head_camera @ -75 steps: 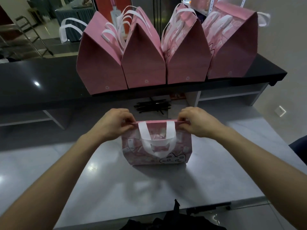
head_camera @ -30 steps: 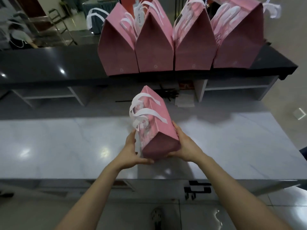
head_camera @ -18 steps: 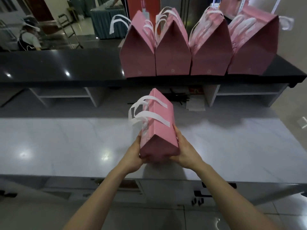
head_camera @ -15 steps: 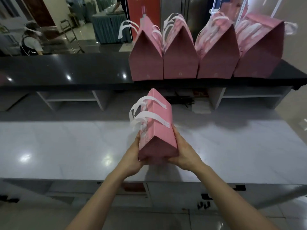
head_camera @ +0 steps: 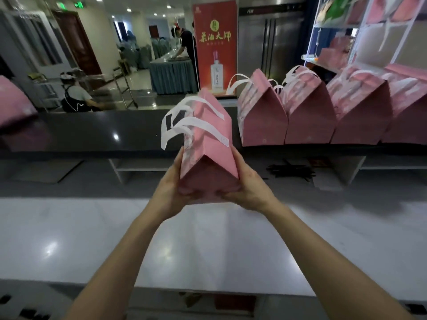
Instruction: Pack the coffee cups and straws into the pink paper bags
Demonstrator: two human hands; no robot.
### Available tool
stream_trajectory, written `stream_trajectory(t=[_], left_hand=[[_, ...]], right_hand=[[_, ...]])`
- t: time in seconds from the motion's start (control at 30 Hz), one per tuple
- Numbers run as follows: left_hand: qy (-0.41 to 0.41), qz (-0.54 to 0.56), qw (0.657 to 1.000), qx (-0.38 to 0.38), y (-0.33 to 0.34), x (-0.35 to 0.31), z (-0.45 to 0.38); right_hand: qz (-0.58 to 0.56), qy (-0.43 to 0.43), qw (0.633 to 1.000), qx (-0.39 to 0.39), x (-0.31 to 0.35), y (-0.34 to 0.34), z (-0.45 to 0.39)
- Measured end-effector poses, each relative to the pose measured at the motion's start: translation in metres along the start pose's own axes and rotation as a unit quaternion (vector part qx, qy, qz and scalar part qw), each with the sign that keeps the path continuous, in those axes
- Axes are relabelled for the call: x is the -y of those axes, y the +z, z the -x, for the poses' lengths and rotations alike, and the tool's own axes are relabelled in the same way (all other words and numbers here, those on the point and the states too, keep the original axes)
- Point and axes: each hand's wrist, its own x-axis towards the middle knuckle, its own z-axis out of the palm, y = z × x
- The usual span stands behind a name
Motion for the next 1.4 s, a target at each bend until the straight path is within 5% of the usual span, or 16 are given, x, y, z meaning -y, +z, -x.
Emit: stream_trajectory(t=[0.23,0.47,0.77,1.0,1.4], left_hand=[[0.044,-0.022,0.998,-0.033,-0.041,0.009,-0.123],[-0.011,-0.008,1.0,-0.003,-0.013,0.058,-0.172],[-0.015,0.041,0.998,-0.045,0.003,0.082,-0.187],[-0.014,0.014,0.999,-0.035,0.017,0.079,-0.23],[-0.045,-0.033,0.998,-0.002,0.026,0.079,-0.249]], right_hand=[[0.002,-0.034,0.999,-0.039,0.0,-0.024,-0.127],[0.012,0.041,0.999,-0.005,-0.052,0.002,-0.178],[0.054,0.114,0.992,-0.03,-0.105,0.031,-0.132],[0.111,0.207,0.971,0.04,-0.149,0.063,-0.069],[0.12,0.225,0.964,0.076,-0.157,0.056,-0.037]])
